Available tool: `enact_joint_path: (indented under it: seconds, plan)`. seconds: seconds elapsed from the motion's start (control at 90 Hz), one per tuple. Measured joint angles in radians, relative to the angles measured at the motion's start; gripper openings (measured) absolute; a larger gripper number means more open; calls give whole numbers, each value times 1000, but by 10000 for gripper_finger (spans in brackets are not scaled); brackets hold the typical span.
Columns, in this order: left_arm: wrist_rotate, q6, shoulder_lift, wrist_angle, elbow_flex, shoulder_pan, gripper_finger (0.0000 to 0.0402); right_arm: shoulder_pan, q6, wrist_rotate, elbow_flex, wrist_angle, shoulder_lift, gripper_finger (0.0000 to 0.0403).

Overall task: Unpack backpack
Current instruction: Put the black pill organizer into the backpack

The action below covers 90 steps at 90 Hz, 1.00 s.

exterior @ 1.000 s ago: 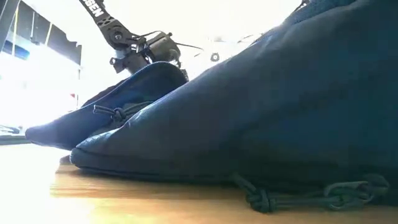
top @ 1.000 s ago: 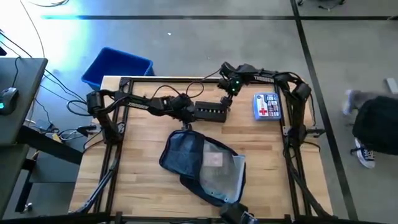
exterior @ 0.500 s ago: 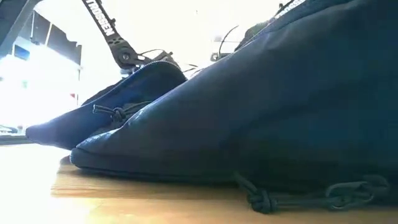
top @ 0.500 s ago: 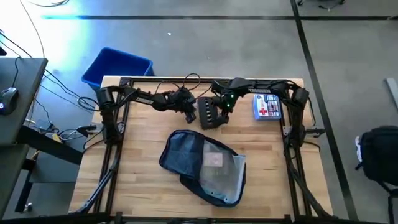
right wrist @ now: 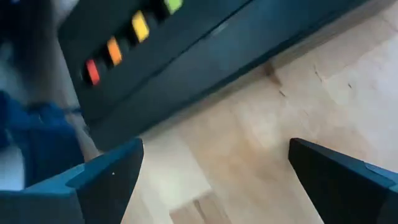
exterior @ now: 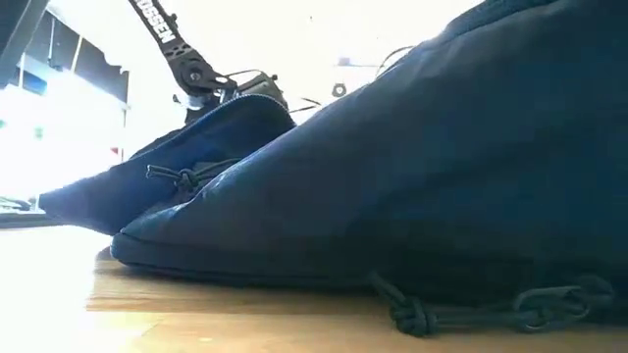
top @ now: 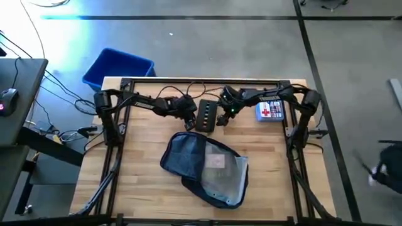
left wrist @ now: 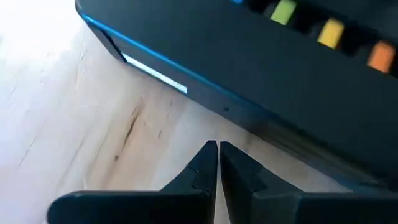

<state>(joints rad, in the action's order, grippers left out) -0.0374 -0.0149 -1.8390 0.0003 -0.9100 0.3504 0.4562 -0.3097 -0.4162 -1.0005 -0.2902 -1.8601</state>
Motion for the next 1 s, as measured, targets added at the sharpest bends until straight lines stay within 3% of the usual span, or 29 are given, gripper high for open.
enact_joint_path:
  seconds: [0.211,0.411,0.778,1.0]
  plan:
    - [39,26,-74,195,0,-3,0,-17,-231,-31,66,237,-5,391]
    - [32,19,-92,238,-2,-11,0,-36,-365,-31,71,294,-7,391]
    - [9,-7,-95,252,-3,-14,0,-59,-378,-28,76,274,109,392]
    - [6,-18,-95,252,-3,-30,0,-51,-348,91,69,252,134,392]
